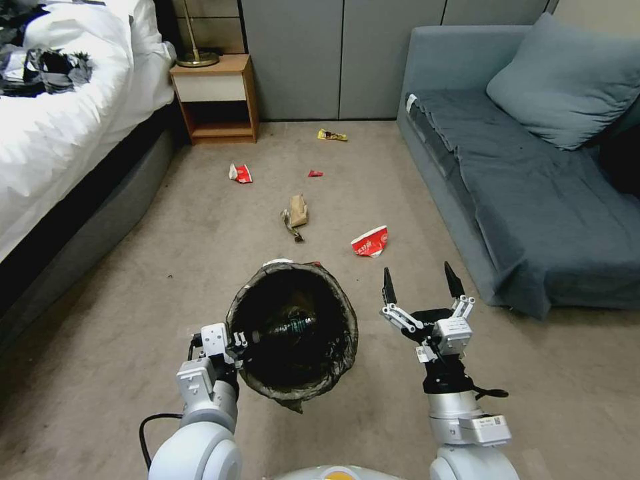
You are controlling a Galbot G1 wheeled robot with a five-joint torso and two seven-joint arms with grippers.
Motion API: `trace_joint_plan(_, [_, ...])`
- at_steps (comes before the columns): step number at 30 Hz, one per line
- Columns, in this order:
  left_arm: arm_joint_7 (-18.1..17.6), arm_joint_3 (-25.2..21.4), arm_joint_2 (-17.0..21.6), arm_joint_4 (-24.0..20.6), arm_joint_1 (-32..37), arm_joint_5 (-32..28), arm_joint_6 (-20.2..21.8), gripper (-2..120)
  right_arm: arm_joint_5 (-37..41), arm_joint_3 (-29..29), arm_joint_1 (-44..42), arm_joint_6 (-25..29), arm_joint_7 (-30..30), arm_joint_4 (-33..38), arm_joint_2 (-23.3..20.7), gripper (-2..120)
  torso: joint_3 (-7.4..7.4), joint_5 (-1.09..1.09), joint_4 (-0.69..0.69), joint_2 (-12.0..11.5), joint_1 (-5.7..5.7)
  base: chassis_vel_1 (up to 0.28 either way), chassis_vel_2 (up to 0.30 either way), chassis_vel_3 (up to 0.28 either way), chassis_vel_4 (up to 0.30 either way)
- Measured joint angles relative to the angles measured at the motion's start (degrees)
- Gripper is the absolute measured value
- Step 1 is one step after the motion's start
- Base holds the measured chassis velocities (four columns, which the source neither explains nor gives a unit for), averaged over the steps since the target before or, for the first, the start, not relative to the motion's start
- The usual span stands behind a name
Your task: Pick up the trash bin, then pick up the garbage from the floor and place it into the trash bin.
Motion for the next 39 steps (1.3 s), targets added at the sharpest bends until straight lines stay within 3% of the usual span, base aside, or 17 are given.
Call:
trace_joint_plan(13, [0.0,0.0,0.0,0.0,-0.1,0.1,0.1,0,0.1,0.2,0.1,0.1,0.0,-0.2,0.1,100,0.00,0.02,0.01,0.0,0.00,-0.129,0.131,0.130,-0.120])
trace_joint_plan(39, [0.0,0.0,-0.2,0.0,-0.2,0.4,0.4,0,0.0,0.2,0.4,1.1,-0.1,-0.6,0.2,100,0.02,0.00,-0.01,0.0,0.01,-0.273,0.275,0.270,-0.259])
